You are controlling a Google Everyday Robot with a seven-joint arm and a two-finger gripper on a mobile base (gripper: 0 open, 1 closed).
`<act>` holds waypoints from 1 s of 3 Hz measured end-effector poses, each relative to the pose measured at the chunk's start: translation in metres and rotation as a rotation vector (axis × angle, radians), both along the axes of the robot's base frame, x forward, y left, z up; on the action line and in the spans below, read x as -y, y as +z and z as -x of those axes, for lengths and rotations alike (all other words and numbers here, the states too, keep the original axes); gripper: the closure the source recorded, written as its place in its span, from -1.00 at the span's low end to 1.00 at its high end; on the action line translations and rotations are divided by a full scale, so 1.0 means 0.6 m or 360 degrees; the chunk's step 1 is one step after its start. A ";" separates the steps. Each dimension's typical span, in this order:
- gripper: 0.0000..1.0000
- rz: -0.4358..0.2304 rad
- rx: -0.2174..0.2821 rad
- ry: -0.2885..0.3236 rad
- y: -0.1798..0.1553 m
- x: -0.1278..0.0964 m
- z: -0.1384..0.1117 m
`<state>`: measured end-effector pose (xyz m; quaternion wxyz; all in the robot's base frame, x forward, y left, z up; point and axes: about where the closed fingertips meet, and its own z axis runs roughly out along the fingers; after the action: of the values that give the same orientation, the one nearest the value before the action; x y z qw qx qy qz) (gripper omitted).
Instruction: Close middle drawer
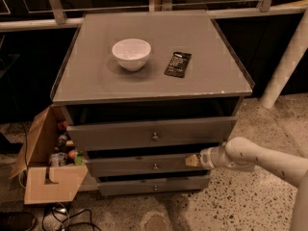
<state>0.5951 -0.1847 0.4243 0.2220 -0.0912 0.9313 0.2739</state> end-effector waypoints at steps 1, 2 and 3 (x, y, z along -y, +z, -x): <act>1.00 0.0021 -0.0028 0.0034 0.003 0.004 0.016; 1.00 0.0059 -0.0128 -0.0041 0.022 0.068 0.084; 0.96 0.0121 -0.0222 -0.0217 0.040 0.162 0.173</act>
Offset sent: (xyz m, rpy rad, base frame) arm -0.1130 -0.0954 0.0326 -0.0750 0.1670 -0.0911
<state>0.4914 -0.2817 0.4485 0.1711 -0.0166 0.9583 0.2282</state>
